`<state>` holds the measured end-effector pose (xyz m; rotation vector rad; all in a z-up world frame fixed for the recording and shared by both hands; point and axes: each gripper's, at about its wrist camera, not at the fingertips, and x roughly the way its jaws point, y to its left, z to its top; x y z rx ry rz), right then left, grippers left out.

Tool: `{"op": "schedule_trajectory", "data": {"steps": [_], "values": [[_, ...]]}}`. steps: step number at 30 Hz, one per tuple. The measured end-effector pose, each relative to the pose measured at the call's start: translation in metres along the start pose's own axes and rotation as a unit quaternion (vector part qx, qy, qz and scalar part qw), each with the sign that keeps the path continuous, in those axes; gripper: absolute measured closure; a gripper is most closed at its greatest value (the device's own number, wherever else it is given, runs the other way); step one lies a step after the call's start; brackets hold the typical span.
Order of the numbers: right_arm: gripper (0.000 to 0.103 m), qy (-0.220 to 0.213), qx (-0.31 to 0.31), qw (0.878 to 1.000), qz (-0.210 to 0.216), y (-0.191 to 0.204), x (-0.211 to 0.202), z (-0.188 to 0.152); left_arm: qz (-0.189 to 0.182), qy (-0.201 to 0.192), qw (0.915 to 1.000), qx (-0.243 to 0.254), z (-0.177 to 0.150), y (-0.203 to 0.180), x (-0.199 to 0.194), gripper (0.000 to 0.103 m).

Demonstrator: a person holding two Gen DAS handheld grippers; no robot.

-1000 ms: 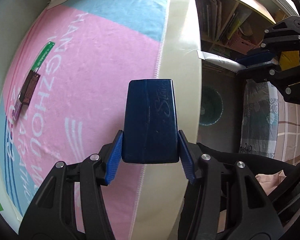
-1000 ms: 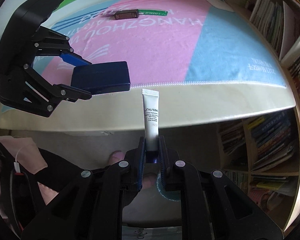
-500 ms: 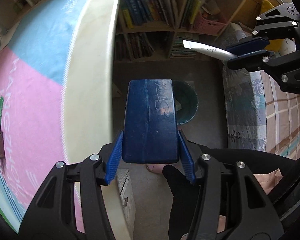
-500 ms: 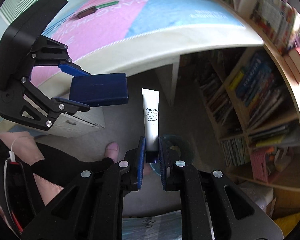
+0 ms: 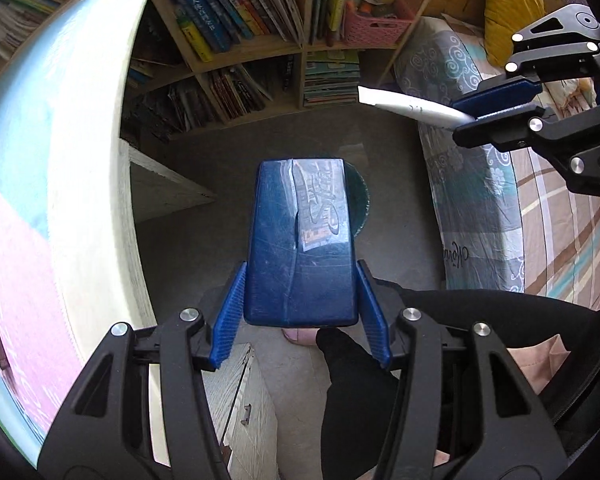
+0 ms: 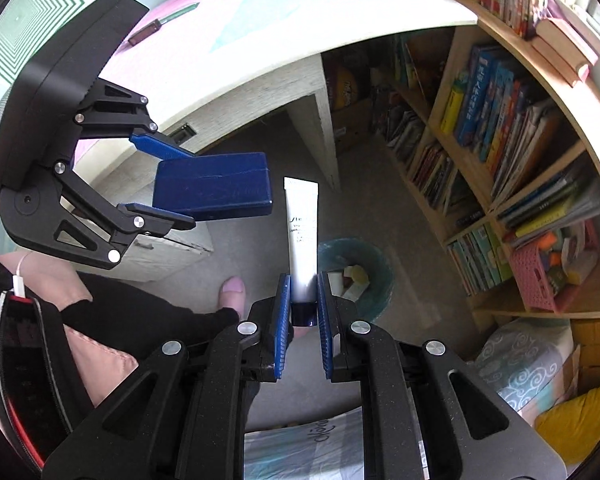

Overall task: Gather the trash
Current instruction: 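Lift the blue case and white tube and carry them toward the wastebasket, then open both tools over the wastebasket to drop case and tube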

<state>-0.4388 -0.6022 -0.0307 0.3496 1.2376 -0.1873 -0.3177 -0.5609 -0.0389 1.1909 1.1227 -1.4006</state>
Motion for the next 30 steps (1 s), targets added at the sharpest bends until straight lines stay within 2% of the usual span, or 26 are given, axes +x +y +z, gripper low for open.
{"op": "schedule_trajectory", "data": {"steps": [13,30], "values": [[0.089,0.008,0.004,1.000,0.001,-0.021,0.002,-0.014,-0.001,0.014,0.9998,0.012,0.021,-0.012,0.019,0.053],[0.089,0.027,0.025,0.999,0.016,-0.031,0.021,-0.025,-0.007,0.044,0.9985,0.031,0.023,-0.023,0.038,0.053]]}}
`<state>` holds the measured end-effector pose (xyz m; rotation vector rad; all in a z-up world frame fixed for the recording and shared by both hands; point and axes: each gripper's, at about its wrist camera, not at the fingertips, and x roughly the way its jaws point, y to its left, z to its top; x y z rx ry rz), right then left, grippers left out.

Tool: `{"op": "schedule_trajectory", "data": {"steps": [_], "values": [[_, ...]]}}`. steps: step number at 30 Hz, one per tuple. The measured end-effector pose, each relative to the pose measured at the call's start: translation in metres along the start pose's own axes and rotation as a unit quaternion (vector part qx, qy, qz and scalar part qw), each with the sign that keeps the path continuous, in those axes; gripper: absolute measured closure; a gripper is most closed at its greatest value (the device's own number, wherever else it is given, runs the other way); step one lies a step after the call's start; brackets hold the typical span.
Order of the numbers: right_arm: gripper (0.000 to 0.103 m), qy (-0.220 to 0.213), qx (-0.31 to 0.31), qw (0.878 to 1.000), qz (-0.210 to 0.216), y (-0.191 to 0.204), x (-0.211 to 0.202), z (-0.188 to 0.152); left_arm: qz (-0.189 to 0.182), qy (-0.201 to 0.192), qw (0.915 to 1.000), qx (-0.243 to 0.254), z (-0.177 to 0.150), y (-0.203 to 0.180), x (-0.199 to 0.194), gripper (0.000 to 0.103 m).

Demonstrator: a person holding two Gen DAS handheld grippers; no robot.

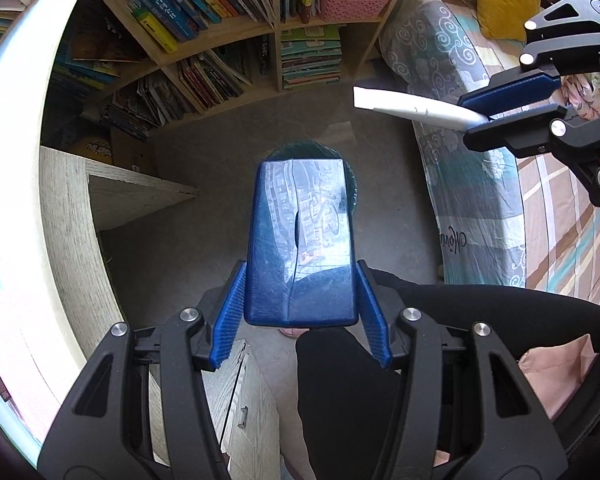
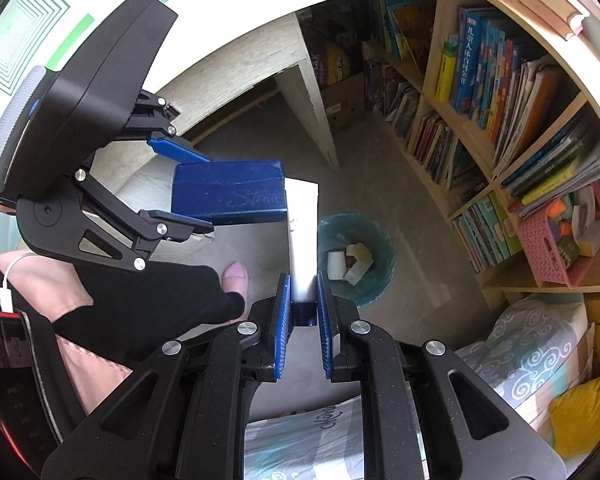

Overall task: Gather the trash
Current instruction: 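Open both tools over the wastebasket to drop case and tube, then return both tools to the toothbrush pack and black box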

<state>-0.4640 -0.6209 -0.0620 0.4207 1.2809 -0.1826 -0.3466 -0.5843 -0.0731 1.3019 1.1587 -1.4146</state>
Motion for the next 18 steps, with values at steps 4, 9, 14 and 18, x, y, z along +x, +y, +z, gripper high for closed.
{"op": "schedule_trajectory", "data": {"steps": [4,9,14,18], "values": [[0.080,-0.003,0.002,1.000,-0.001,-0.002,0.003,0.001,0.006,0.005,0.9999,0.009,0.003,-0.001,0.003,0.046],[0.044,-0.019,0.025,0.999,-0.011,-0.011,-0.003,0.002,0.023,-0.006,0.9995,0.020,0.006,-0.002,0.001,0.020],[0.044,-0.017,0.036,0.999,-0.021,-0.019,-0.004,0.000,0.022,-0.006,0.9995,0.023,0.008,-0.001,-0.001,0.020],[0.044,-0.016,0.040,0.999,-0.023,-0.020,-0.006,-0.003,0.022,-0.007,0.9996,0.019,0.007,0.000,-0.004,0.020]]}}
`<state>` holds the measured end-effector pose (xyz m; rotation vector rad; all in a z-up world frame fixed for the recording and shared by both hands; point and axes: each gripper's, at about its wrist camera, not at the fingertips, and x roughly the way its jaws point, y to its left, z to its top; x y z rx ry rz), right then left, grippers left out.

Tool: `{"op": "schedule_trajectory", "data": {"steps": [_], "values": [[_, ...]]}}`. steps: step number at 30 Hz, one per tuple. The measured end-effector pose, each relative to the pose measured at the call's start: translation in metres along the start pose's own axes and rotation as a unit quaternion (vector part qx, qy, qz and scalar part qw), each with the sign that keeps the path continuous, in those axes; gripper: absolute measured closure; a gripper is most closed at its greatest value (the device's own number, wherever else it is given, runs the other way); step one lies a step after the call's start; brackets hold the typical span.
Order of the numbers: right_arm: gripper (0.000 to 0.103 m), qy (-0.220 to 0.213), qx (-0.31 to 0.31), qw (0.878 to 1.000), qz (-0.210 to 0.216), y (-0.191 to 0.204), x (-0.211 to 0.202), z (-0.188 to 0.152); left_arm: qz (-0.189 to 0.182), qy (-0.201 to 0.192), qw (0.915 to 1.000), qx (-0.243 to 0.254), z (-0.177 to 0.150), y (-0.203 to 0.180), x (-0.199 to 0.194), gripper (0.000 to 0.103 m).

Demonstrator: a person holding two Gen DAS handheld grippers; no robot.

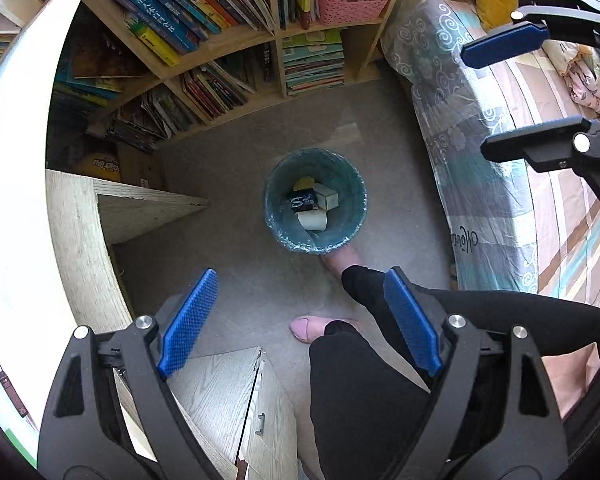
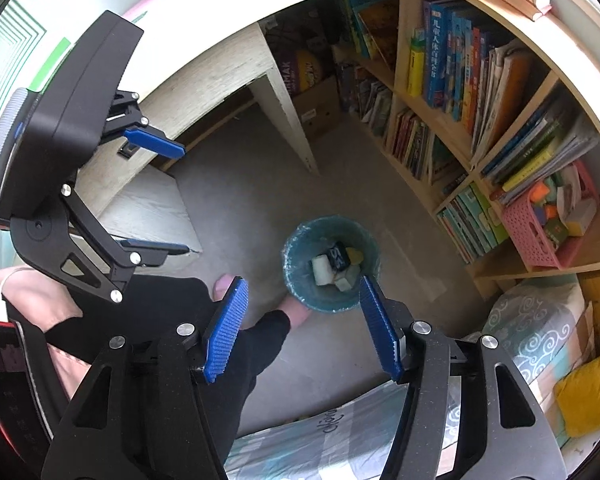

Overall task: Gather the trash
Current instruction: 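Return both tools to the toothbrush pack and black box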

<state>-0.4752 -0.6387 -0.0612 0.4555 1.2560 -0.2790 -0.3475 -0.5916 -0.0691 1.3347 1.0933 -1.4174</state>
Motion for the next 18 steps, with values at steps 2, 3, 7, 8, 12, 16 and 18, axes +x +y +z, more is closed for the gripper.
{"op": "schedule_trajectory", "data": {"steps": [2,3,7,8,12,16,18], "values": [[0.044,0.001,0.000,1.000,0.000,0.000,0.000,-0.001,-0.003,-0.002,1.0000,-0.005,0.000,0.002,-0.003,0.020],[0.043,0.000,-0.002,1.000,-0.003,0.000,-0.001,-0.001,-0.003,-0.003,1.0000,-0.007,0.000,0.002,-0.004,0.020],[0.042,-0.005,-0.015,1.000,-0.002,0.000,-0.004,0.002,-0.002,-0.013,0.9997,-0.021,-0.002,0.008,-0.014,0.020],[0.041,-0.007,-0.021,1.000,-0.002,0.002,-0.005,0.005,0.000,-0.015,0.9996,-0.025,-0.003,0.010,-0.016,0.020],[0.026,-0.020,-0.053,0.998,-0.017,0.008,-0.011,0.022,0.013,-0.026,0.9984,-0.049,-0.011,0.024,-0.028,0.020],[0.023,-0.036,-0.089,0.995,-0.012,0.020,-0.014,0.049,0.029,-0.034,0.9946,-0.094,-0.028,0.048,-0.041,0.020],[0.022,-0.041,-0.119,0.992,-0.003,0.029,-0.015,0.066,0.037,-0.037,0.9917,-0.117,-0.040,0.061,-0.048,0.020]]}}
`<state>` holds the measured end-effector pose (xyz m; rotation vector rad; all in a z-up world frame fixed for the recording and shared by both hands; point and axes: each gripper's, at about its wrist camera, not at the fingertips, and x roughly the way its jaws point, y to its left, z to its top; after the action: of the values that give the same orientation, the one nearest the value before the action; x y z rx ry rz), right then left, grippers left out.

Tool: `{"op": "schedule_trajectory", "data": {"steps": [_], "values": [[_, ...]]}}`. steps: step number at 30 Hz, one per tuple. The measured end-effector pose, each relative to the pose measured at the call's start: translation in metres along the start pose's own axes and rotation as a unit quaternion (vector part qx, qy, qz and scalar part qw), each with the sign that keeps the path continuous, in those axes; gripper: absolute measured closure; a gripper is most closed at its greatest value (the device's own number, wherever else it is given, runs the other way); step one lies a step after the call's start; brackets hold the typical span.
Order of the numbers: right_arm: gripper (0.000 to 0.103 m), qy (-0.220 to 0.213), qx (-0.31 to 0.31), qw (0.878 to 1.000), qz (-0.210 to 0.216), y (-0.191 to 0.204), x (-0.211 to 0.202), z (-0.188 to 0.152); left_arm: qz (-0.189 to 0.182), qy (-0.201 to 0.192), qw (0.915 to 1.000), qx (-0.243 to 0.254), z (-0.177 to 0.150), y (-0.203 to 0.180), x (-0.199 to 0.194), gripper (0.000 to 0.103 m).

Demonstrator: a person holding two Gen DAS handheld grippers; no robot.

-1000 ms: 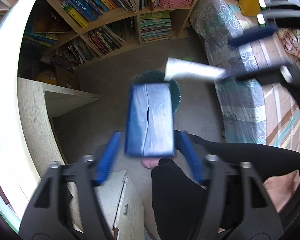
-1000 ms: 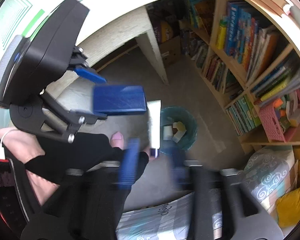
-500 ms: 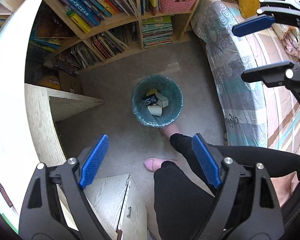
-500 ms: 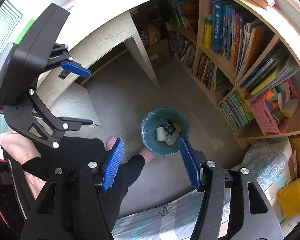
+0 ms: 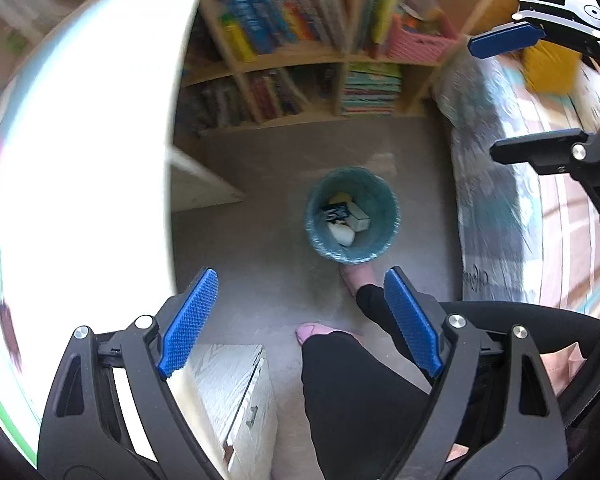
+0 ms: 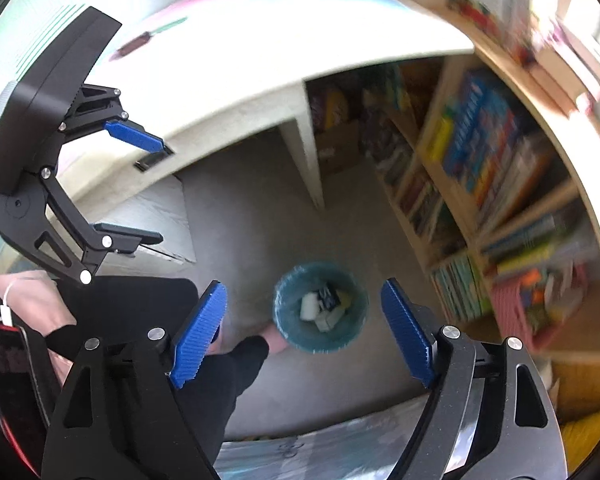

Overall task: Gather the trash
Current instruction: 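Return both tools to the toothbrush pack and black box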

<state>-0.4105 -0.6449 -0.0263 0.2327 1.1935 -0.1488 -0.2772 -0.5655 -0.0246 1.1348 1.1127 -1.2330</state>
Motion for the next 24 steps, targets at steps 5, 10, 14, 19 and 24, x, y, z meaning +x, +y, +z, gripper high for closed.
{"op": "schedule_trajectory", "data": {"steps": [5,10,14,19,24], "values": [[0.018,-0.017,-0.087,0.996,0.012,0.028,0.004,0.053,0.030,-0.005,0.9972,-0.068,-0.032,0.058,-0.019,0.020],[0.018,-0.028,-0.165,0.986,0.026,0.063,0.014,0.117,0.068,-0.004,0.9906,-0.118,-0.066,0.123,-0.036,0.020],[0.018,-0.038,-0.208,0.977,0.038,0.092,0.021,0.167,0.095,-0.004,0.9835,-0.153,-0.091,0.177,-0.049,0.020],[0.018,-0.046,-0.268,0.961,0.039,0.130,0.033,0.224,0.097,-0.015,0.9753,-0.198,-0.113,0.236,-0.063,0.020],[0.018,-0.053,-0.314,0.947,0.042,0.155,0.046,0.273,0.126,-0.009,0.9664,-0.224,-0.126,0.285,-0.066,0.020]]}}
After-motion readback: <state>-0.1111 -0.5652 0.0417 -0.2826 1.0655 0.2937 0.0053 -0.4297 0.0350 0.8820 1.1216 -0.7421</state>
